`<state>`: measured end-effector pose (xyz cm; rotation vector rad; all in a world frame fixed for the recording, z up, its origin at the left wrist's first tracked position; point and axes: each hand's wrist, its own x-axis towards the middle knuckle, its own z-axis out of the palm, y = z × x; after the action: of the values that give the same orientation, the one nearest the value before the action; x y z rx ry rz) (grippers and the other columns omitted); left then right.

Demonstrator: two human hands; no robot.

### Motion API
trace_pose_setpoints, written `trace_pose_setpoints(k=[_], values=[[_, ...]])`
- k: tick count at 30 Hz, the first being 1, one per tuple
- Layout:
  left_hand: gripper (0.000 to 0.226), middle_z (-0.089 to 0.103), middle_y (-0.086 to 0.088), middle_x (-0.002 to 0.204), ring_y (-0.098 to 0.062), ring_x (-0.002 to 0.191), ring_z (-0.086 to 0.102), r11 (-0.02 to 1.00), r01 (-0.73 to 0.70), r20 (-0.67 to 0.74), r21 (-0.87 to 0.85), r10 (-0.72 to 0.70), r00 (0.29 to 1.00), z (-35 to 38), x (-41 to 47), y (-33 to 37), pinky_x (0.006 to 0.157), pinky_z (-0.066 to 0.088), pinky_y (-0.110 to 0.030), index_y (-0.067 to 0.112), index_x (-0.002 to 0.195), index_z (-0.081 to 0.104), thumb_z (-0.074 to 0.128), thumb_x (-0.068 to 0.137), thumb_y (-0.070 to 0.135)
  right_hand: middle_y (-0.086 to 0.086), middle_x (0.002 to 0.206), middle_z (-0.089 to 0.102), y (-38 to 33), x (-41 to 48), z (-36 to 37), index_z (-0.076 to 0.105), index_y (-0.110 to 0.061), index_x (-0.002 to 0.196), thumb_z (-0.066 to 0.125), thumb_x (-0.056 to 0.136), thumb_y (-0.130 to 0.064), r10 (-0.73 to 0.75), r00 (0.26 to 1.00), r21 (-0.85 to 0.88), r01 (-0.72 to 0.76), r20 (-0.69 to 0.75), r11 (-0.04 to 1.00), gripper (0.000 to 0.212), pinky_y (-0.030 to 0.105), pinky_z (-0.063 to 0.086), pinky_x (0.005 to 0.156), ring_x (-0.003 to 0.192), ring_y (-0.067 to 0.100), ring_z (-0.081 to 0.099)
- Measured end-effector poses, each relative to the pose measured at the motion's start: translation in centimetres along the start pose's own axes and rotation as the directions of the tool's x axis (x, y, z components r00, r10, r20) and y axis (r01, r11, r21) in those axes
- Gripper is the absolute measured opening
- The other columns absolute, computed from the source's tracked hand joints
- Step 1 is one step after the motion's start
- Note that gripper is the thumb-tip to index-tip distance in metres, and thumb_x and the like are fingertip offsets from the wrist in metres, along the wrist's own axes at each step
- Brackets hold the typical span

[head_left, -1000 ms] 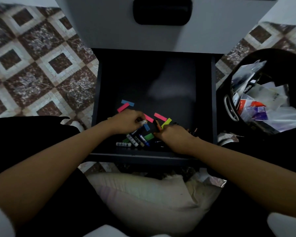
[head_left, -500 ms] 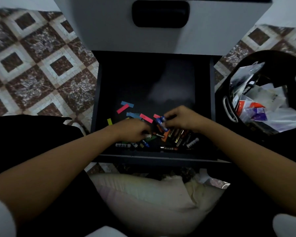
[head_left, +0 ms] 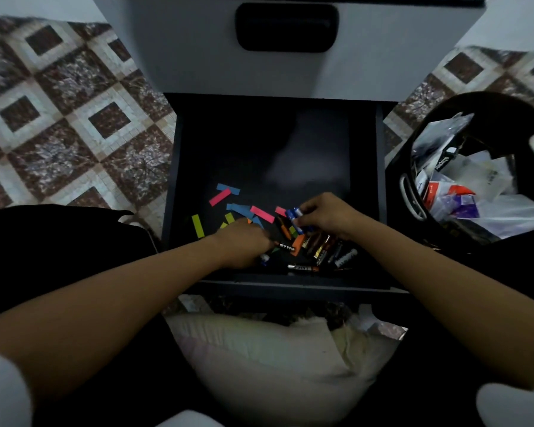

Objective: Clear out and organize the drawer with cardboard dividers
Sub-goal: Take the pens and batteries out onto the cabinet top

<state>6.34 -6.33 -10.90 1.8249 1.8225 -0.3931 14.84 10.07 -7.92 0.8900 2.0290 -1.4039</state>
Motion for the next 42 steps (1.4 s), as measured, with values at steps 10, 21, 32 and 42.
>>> trace_pose_setpoints(k=[10,21,32,42], values=[[0.021,0.058,-0.006,0.113,-0.025,0.101,0.057,0.998,0.029,0.083,0.047,-0.033,0.996,-0.6,-0.3,0.2,0.087,0.04,-0.037,0.012,0.105,0.062,0.049,0.093,0.024,0.004,0.063,0.054,-0.4,0.8,1.6,0.061,-0.012,0.066,0.065,0.085,-0.012,-0.075,0.997,-0.201,0.071,-0.01,0.977,0.019,0.02,0.034,0.052,0.054,0.008,0.045],[0.02,0.064,0.0,0.087,-0.011,0.079,0.058,0.528,0.293,-0.034,-0.797,-0.524,0.851,-3.7,-2.5,-3.6,0.061,0.041,-0.021,0.01,0.098,0.071,0.066,0.086,0.024,0.006,0.068,0.053,0.1,0.9,2.9,0.059,-0.002,0.073,0.068,0.082,-0.014,-0.09,0.989,-0.367,0.041,-0.116,0.929,0.018,0.017,0.034,0.044,0.066,0.015,0.051],[0.01,0.056,-0.003,0.067,-0.009,0.057,0.048,0.083,0.258,0.145,-0.963,-0.645,0.75,-4.4,-3.0,-3.6,0.042,0.036,-0.012,0.013,0.077,0.066,0.069,0.084,0.019,0.02,0.103,0.064,0.7,1.5,4.9,0.058,0.001,0.104,0.06,0.085,-0.017,-0.25,0.954,-0.441,0.153,-0.168,0.884,0.025,0.035,0.05,0.077,0.095,0.034,0.062],[0.013,0.057,-0.001,0.066,-0.009,0.056,0.048,0.099,0.28,0.153,-0.955,-0.643,0.75,-4.3,-2.8,-3.4,0.041,0.035,-0.013,0.017,0.073,0.064,0.068,0.085,0.02,0.018,0.106,0.065,1.2,1.3,5.5,0.056,-0.002,0.111,0.068,0.082,-0.022,-0.311,0.942,-0.508,0.208,-0.126,0.836,0.037,0.035,0.053,0.079,0.094,0.031,0.063]])
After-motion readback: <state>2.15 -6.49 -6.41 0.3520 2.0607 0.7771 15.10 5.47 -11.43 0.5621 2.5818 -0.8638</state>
